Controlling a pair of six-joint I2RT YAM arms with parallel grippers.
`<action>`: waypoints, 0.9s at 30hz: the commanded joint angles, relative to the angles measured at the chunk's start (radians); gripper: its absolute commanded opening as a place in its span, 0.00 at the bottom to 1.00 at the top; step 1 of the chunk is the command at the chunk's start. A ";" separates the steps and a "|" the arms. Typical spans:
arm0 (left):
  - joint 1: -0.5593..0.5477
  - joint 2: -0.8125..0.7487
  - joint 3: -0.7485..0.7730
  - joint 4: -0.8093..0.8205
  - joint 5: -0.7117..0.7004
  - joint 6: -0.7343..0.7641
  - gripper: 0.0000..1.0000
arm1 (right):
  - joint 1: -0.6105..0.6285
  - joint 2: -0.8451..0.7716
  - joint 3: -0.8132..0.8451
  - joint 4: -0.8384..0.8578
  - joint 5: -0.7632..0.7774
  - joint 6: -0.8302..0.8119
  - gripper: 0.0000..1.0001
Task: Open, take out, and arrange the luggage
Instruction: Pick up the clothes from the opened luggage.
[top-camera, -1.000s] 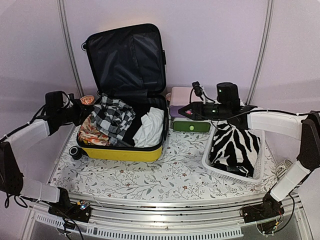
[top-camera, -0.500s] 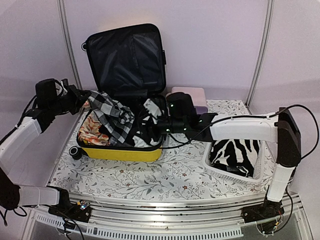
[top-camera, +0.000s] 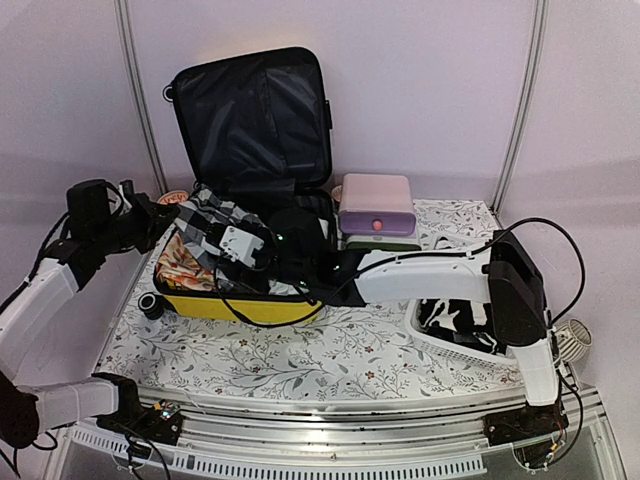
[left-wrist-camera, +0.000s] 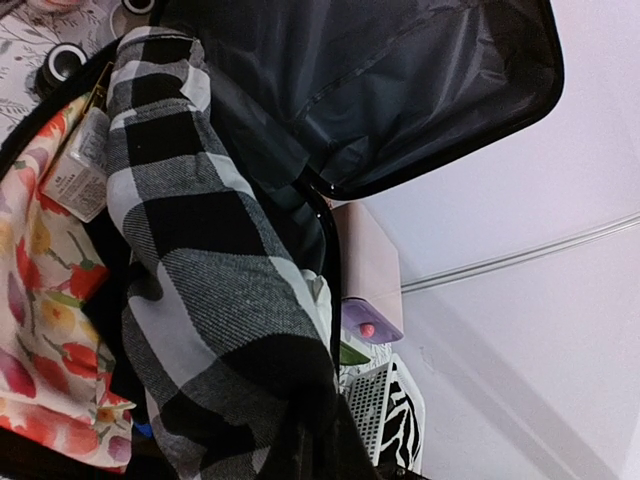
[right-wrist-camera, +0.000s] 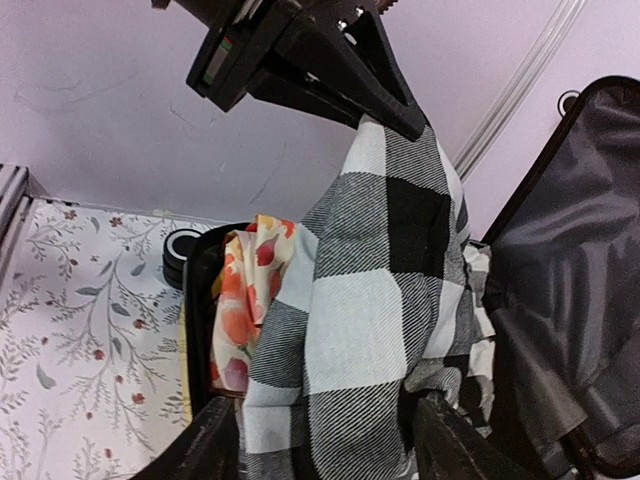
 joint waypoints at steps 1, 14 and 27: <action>-0.011 -0.036 -0.003 -0.024 -0.011 0.020 0.00 | 0.005 0.053 0.056 0.038 0.058 -0.095 0.54; -0.008 -0.026 -0.033 -0.032 -0.031 0.041 0.26 | -0.006 0.076 0.066 0.038 0.180 -0.239 0.03; -0.002 -0.064 -0.070 -0.140 -0.112 0.078 0.70 | -0.027 -0.070 -0.099 0.060 0.240 -0.350 0.03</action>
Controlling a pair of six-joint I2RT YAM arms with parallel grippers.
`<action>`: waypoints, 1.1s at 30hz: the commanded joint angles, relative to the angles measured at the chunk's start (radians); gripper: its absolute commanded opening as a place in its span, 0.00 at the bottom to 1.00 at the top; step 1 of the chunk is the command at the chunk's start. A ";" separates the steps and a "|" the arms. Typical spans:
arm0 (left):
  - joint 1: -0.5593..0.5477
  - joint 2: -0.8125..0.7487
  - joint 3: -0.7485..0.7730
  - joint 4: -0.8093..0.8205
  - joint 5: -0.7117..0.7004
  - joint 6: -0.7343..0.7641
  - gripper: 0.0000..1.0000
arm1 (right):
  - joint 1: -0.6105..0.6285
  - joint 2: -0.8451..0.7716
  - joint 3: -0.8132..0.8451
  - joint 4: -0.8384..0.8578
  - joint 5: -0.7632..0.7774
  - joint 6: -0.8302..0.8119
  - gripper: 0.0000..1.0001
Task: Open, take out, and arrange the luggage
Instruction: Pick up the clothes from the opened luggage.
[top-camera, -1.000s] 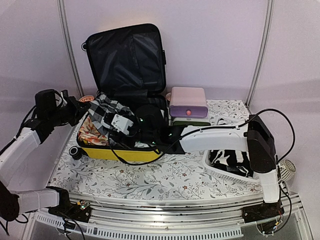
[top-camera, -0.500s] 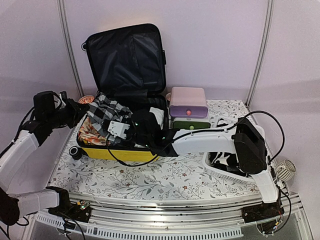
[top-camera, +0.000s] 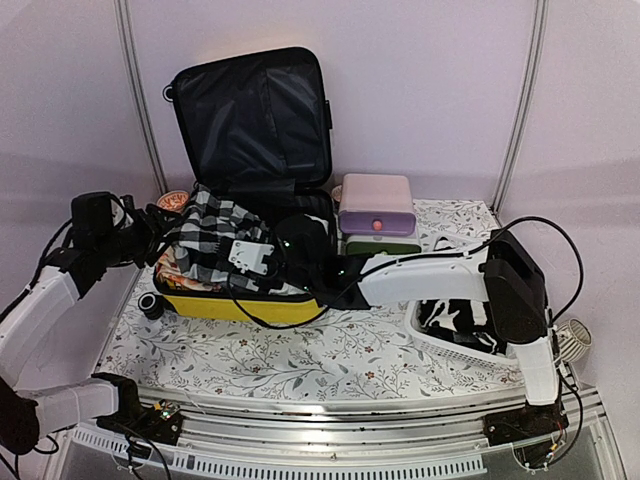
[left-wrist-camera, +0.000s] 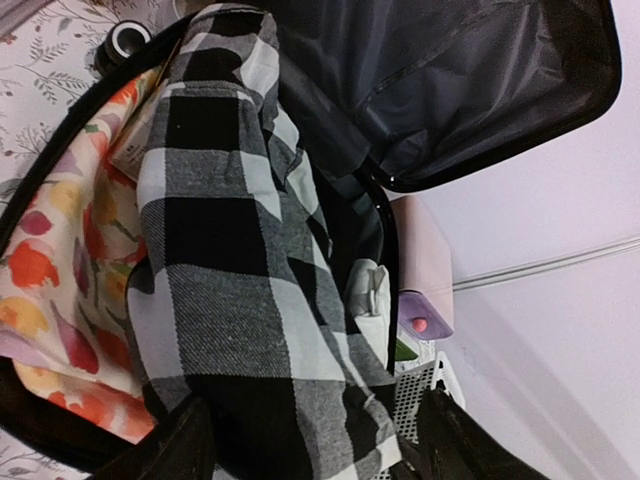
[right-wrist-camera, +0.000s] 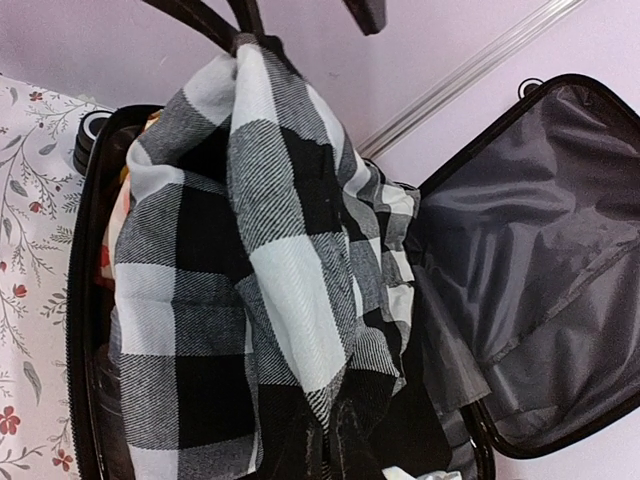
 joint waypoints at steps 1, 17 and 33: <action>0.000 -0.033 -0.019 -0.062 -0.047 0.029 0.70 | -0.004 -0.081 -0.042 0.020 0.039 -0.077 0.03; 0.009 -0.070 -0.137 -0.074 -0.023 0.018 0.71 | 0.024 -0.008 -0.070 -0.120 -0.054 -0.069 0.18; 0.014 -0.049 -0.155 -0.030 0.007 0.024 0.69 | 0.025 0.095 0.103 -0.269 -0.087 -0.088 0.46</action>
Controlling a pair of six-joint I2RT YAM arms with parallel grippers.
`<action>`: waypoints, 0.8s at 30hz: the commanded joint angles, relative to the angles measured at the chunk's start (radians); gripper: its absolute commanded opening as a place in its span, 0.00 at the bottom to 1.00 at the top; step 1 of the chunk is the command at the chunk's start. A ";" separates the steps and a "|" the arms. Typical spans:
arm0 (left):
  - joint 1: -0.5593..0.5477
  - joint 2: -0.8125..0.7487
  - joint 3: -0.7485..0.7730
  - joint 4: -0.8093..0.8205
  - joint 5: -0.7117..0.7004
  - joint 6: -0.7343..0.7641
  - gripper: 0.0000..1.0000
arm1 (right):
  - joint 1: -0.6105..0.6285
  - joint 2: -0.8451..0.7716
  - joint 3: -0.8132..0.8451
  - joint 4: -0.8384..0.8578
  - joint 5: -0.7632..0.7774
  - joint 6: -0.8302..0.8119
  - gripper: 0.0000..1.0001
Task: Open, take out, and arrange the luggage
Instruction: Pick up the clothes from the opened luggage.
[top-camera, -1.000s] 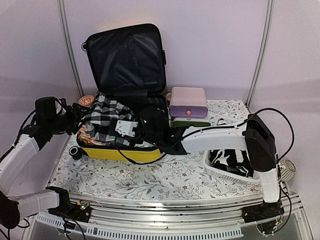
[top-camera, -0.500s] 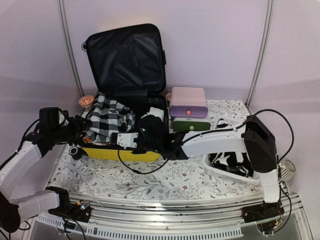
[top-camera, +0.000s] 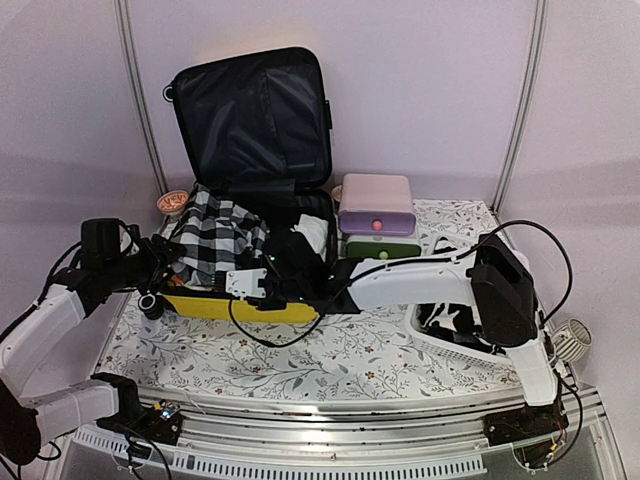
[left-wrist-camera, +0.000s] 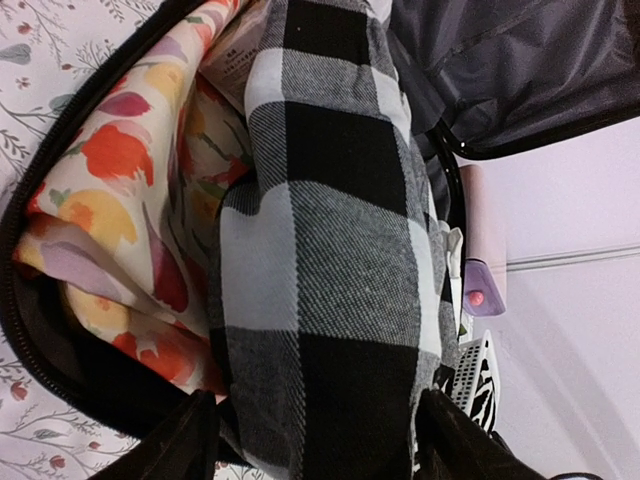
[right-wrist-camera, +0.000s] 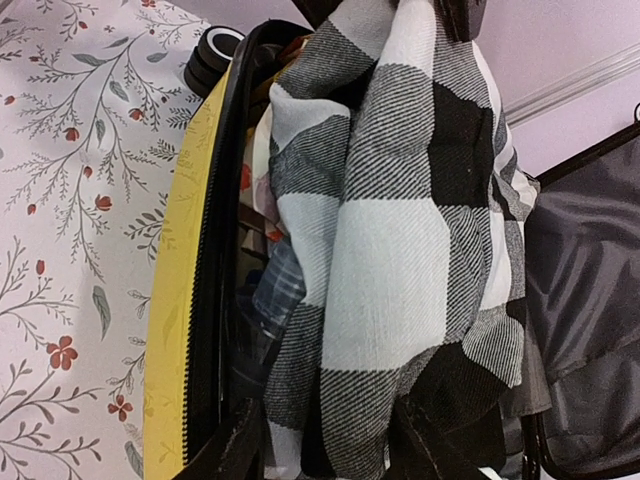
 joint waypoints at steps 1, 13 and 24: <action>0.008 0.007 -0.001 0.020 0.016 0.013 0.69 | 0.004 0.062 0.072 -0.044 0.002 -0.014 0.47; 0.034 0.000 0.001 0.006 0.022 0.026 0.68 | -0.002 0.067 0.109 -0.005 0.043 -0.018 0.03; 0.038 0.021 -0.033 0.050 0.030 0.001 0.76 | -0.007 0.053 0.116 0.001 0.021 0.040 0.02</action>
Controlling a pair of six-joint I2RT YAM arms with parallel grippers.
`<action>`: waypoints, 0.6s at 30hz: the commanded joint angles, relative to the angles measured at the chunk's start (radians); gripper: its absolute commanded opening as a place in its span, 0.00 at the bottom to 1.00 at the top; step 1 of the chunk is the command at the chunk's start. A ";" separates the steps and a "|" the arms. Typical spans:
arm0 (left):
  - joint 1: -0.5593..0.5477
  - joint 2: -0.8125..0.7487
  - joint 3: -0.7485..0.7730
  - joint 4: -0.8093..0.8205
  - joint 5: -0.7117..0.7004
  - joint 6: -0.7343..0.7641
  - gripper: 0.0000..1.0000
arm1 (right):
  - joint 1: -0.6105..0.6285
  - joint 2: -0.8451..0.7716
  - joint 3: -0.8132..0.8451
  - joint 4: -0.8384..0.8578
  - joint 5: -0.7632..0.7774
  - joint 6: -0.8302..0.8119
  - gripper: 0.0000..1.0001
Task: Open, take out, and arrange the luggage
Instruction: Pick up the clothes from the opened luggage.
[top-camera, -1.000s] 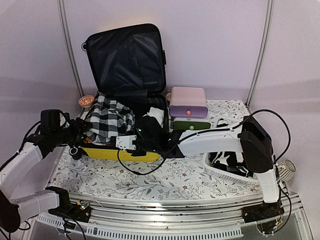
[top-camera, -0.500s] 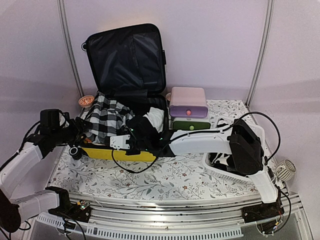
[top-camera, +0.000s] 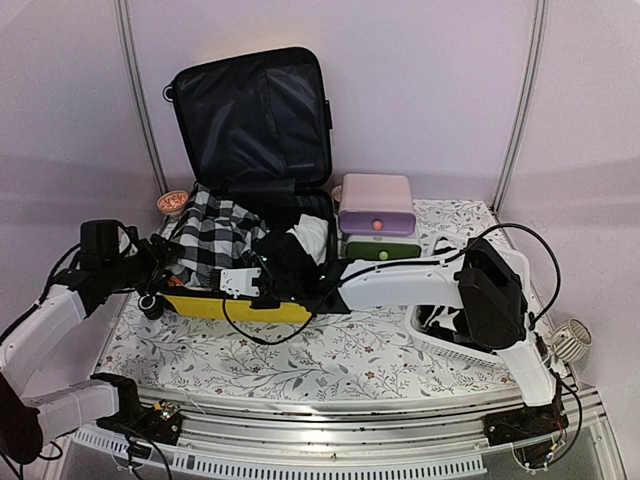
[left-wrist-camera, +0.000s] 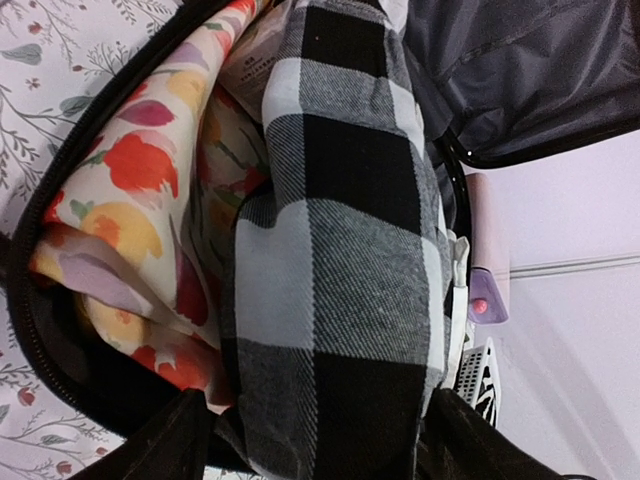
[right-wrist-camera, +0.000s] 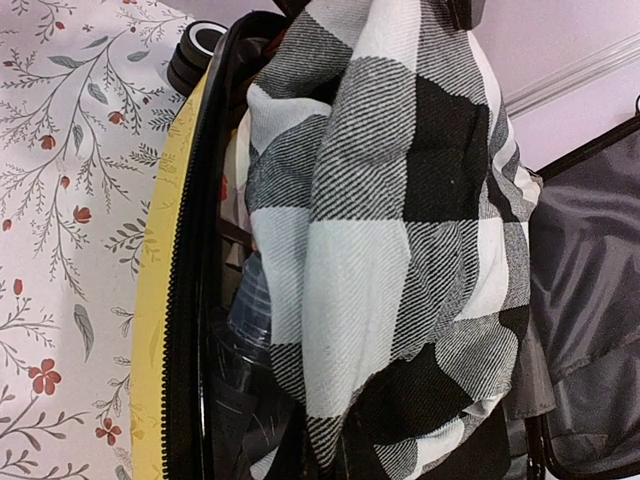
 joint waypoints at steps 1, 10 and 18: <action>0.008 0.024 -0.029 0.058 0.028 -0.011 0.75 | -0.006 -0.030 0.008 0.021 -0.009 0.029 0.02; -0.018 0.067 -0.105 0.234 0.135 -0.100 0.45 | -0.014 -0.046 0.016 0.023 -0.011 0.059 0.02; -0.023 0.089 0.222 0.066 -0.008 0.028 0.00 | -0.060 -0.140 0.084 -0.008 0.033 0.099 0.01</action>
